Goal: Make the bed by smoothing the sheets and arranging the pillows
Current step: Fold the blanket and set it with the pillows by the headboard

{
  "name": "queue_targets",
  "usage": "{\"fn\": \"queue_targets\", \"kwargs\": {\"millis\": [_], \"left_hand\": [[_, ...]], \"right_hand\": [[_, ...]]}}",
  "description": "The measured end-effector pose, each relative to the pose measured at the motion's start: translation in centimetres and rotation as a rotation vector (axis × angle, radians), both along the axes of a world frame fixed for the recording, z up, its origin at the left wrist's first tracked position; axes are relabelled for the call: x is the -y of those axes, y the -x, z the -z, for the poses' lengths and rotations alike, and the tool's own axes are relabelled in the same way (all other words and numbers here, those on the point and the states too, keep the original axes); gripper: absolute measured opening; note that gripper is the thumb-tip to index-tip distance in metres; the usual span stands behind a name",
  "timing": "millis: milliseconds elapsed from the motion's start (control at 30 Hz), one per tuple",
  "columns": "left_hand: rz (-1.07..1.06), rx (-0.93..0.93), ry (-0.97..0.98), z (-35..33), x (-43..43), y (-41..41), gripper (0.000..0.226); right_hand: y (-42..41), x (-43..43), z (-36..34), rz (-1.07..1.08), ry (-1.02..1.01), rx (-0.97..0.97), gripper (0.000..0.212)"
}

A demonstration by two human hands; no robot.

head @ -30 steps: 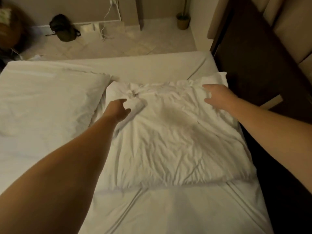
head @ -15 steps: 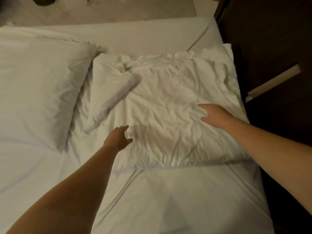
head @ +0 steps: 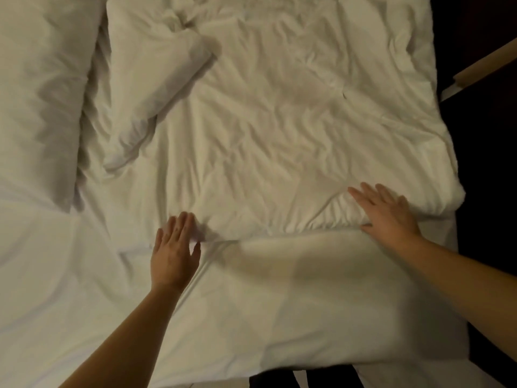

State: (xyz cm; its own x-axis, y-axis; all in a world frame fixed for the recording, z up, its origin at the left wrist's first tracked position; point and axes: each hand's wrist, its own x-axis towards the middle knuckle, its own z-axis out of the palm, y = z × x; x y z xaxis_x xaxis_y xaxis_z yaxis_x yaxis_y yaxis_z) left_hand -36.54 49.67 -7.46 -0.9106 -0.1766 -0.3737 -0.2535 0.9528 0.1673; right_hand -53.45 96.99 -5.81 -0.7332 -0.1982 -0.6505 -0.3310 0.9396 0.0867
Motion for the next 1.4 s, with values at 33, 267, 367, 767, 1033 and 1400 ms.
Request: {"fn": "queue_targets", "kwargs": {"millis": [33, 267, 367, 767, 1033, 1400], "left_hand": [[0.004, 0.031, 0.023, 0.4, 0.4, -0.7, 0.093], [0.060, -0.018, 0.187, 3.2, 4.4, -0.1, 0.091], [0.030, 0.025, 0.127, 2.5, 5.4, 0.9, 0.076], [0.142, 0.178, 0.100, -7.0, 6.0, -1.1, 0.082], [0.147, 0.121, 0.131, -13.9, 4.7, -7.1, 0.079], [0.108, 0.181, 0.094, -15.1, -3.6, -26.5, 0.084]], "right_hand": [[-0.6, -0.5, 0.5, -0.006, -0.017, -0.039, 0.107], [0.0, -2.9, 3.5, 0.041, -0.038, -0.152, 0.101], [0.9, -2.8, 3.0, 0.051, 0.036, -0.074, 0.081], [-1.9, -4.2, -9.1, 0.087, 0.237, -0.117, 0.075], [-8.4, -6.3, -16.7, 0.135, 0.255, -0.072, 0.076], [-25.0, -13.2, -16.9, 0.113, 0.201, 0.016, 0.084]]}}
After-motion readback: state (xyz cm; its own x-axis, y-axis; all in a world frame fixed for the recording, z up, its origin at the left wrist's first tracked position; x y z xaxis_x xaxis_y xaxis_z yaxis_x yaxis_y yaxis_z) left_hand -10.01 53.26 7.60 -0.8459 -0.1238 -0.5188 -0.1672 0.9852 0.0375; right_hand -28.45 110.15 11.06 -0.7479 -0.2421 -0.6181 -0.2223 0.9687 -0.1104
